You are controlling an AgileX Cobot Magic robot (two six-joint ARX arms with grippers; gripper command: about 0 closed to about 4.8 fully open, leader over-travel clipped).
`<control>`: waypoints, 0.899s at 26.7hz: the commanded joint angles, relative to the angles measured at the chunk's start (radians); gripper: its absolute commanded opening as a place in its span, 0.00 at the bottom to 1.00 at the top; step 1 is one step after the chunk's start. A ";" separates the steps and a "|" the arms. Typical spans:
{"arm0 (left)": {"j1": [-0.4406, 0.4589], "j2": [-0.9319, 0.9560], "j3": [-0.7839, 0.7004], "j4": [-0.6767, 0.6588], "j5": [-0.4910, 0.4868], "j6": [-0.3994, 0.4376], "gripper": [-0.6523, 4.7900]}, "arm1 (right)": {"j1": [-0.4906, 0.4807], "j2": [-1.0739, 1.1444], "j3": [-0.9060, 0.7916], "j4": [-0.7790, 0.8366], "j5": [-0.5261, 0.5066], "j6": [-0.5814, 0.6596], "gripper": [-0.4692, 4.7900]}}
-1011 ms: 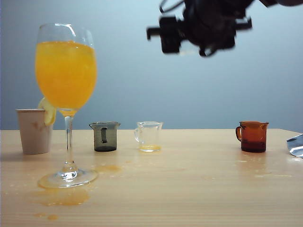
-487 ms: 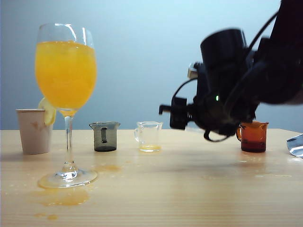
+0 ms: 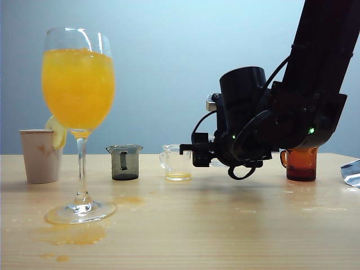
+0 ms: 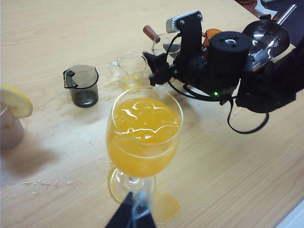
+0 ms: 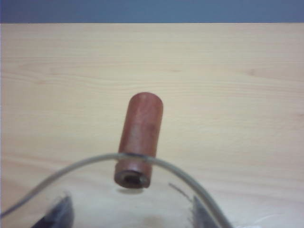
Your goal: Pick up the third measuring cup from the left, pour the pineapple juice inside into the goblet, and finally put the measuring cup back in its original place.
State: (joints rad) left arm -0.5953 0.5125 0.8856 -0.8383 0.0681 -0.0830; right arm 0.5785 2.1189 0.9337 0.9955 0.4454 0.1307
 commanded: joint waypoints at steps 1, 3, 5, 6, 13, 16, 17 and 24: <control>0.000 -0.002 0.003 0.009 -0.001 0.000 0.11 | -0.015 -0.005 0.006 -0.038 0.031 -0.005 0.49; 0.000 -0.002 0.003 0.009 -0.001 0.000 0.11 | -0.019 -0.005 0.005 -0.067 0.032 -0.005 0.49; 0.000 -0.002 0.003 0.009 -0.001 0.000 0.11 | -0.020 -0.005 0.006 -0.086 0.021 -0.003 0.49; 0.000 -0.002 0.003 0.009 -0.001 0.000 0.11 | -0.020 -0.005 0.005 -0.087 0.022 -0.003 0.49; 0.000 -0.002 0.003 0.009 -0.001 0.000 0.11 | -0.028 -0.005 0.005 -0.087 0.024 0.027 0.49; 0.000 -0.002 0.003 0.009 -0.001 0.000 0.11 | -0.029 -0.005 0.005 -0.087 0.023 0.027 0.55; 0.000 -0.002 0.003 0.009 -0.001 0.000 0.11 | -0.029 -0.005 0.005 -0.087 0.023 0.026 0.60; 0.000 -0.002 0.003 0.009 -0.001 0.000 0.11 | -0.029 -0.005 0.005 -0.087 -0.026 0.027 1.00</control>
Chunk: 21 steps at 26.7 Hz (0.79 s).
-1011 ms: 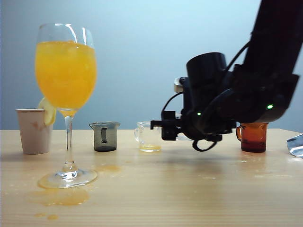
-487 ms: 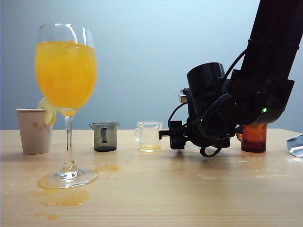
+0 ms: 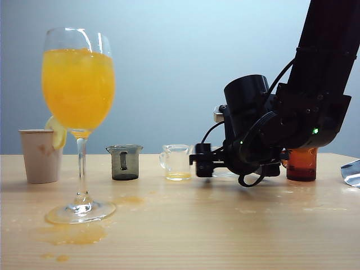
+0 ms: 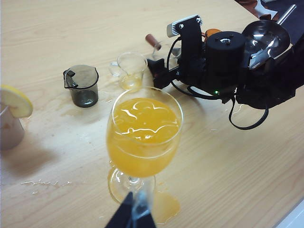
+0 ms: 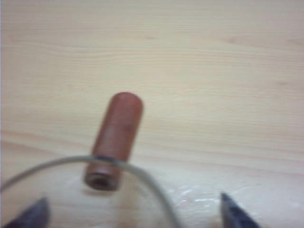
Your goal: Pick up the third measuring cup from the left, pour the pineapple juice inside into the goblet, and finally put the measuring cup back in its original place.
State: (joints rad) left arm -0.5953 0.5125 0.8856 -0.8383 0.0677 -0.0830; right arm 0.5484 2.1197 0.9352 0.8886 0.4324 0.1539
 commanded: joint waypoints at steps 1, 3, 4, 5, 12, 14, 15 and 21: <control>0.000 -0.002 0.003 0.009 -0.001 0.000 0.11 | 0.001 -0.006 0.002 0.020 -0.013 0.003 1.00; 0.000 -0.002 0.003 0.009 -0.001 0.000 0.11 | 0.001 -0.008 -0.010 0.021 -0.013 0.004 1.00; 0.000 -0.002 0.003 0.009 -0.001 0.000 0.11 | 0.001 -0.012 -0.016 0.020 -0.013 0.007 1.00; 0.000 -0.002 0.003 0.009 -0.001 0.000 0.11 | 0.001 -0.016 -0.024 0.021 -0.013 0.015 1.00; 0.000 -0.002 0.003 0.009 -0.001 0.000 0.11 | 0.004 -0.065 -0.090 0.026 -0.050 0.055 1.00; 0.000 -0.002 0.003 0.009 -0.001 0.000 0.11 | 0.003 -0.080 -0.091 0.026 -0.054 0.050 1.00; 0.000 -0.002 0.003 0.009 -0.001 0.000 0.11 | 0.003 -0.086 -0.090 0.025 -0.053 0.044 1.00; 0.000 -0.002 0.003 0.009 -0.001 0.000 0.11 | 0.003 -0.098 -0.089 0.008 -0.056 0.026 1.00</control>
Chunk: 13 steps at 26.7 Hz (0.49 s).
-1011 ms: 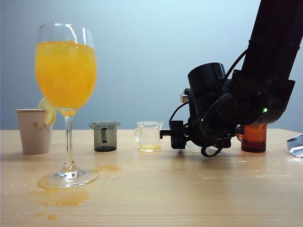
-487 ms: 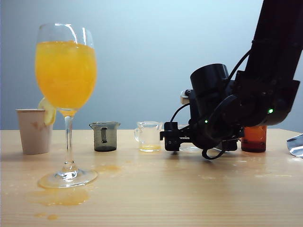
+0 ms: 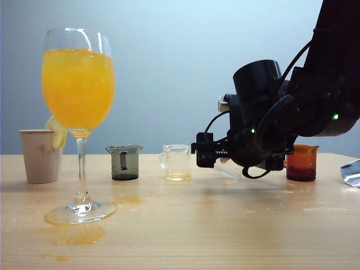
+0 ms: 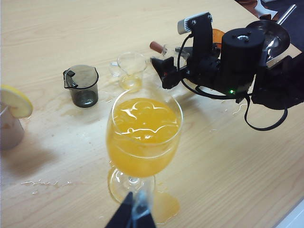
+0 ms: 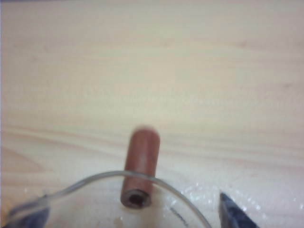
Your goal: Pick up the third measuring cup from the left, pour the pineapple juice inside into the goblet, and finally put the measuring cup back in its original place.
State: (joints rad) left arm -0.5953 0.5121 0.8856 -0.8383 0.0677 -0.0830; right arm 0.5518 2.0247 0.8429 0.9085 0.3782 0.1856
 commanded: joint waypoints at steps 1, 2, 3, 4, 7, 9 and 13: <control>0.000 -0.001 0.003 0.009 -0.001 0.000 0.11 | 0.000 -0.003 0.003 -0.020 -0.008 -0.006 1.00; 0.000 -0.001 0.003 0.009 -0.001 0.000 0.11 | 0.001 -0.003 0.001 -0.023 -0.015 -0.006 1.00; 0.000 -0.001 0.003 0.009 -0.001 0.000 0.11 | 0.002 -0.004 -0.002 -0.022 -0.019 -0.006 1.00; 0.000 -0.001 0.003 0.009 -0.001 0.000 0.11 | 0.002 -0.007 -0.005 -0.023 -0.019 -0.006 1.00; 0.000 -0.001 0.003 0.009 -0.001 0.000 0.11 | 0.004 -0.013 -0.008 -0.022 -0.019 -0.005 1.00; 0.000 -0.001 0.003 0.009 -0.001 0.000 0.11 | 0.004 -0.027 -0.021 -0.027 -0.019 -0.002 1.00; 0.000 -0.001 0.003 0.009 -0.001 0.000 0.11 | 0.004 -0.083 -0.068 -0.042 -0.019 -0.002 1.00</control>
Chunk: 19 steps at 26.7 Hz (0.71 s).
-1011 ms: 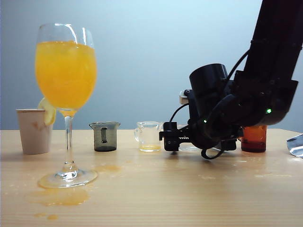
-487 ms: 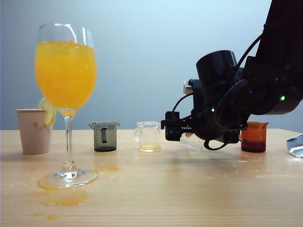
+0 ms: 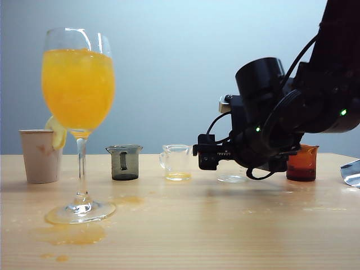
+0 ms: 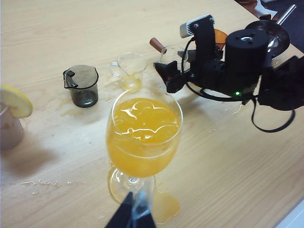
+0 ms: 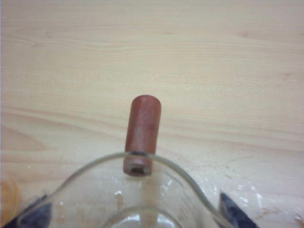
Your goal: Pick up the third measuring cup from the left, pour the pineapple juice inside into the goblet, and finally put the measuring cup back in its original place.
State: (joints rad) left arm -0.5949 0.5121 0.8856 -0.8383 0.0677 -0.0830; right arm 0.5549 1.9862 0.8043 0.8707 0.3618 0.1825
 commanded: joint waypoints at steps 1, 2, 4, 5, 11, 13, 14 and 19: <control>-0.001 -0.001 0.003 0.009 -0.001 0.000 0.11 | 0.001 -0.060 -0.045 -0.003 -0.003 0.001 1.00; -0.001 -0.001 0.003 0.009 -0.001 0.000 0.11 | 0.001 -0.072 -0.056 -0.003 -0.003 0.001 1.00; -0.001 -0.001 0.003 0.009 0.000 0.000 0.11 | 0.002 -0.106 -0.083 -0.008 -0.019 0.001 1.00; -0.001 -0.001 0.003 0.009 0.000 0.000 0.11 | 0.003 -0.123 -0.095 -0.014 -0.035 0.001 1.00; -0.001 -0.001 0.003 0.009 0.000 0.000 0.11 | 0.035 -0.288 -0.157 -0.151 -0.106 0.005 1.00; -0.001 -0.001 0.003 0.009 0.000 0.000 0.11 | 0.051 -0.346 -0.159 -0.241 -0.110 0.004 1.00; -0.001 -0.001 0.003 0.009 -0.001 0.000 0.11 | 0.060 -0.389 -0.159 -0.310 -0.112 0.003 0.90; -0.001 -0.001 0.003 0.009 0.000 0.000 0.11 | 0.101 -0.596 -0.159 -0.576 -0.176 0.000 0.10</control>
State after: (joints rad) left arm -0.5949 0.5121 0.8856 -0.8387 0.0677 -0.0830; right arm 0.6460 1.4410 0.6415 0.3721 0.2237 0.1860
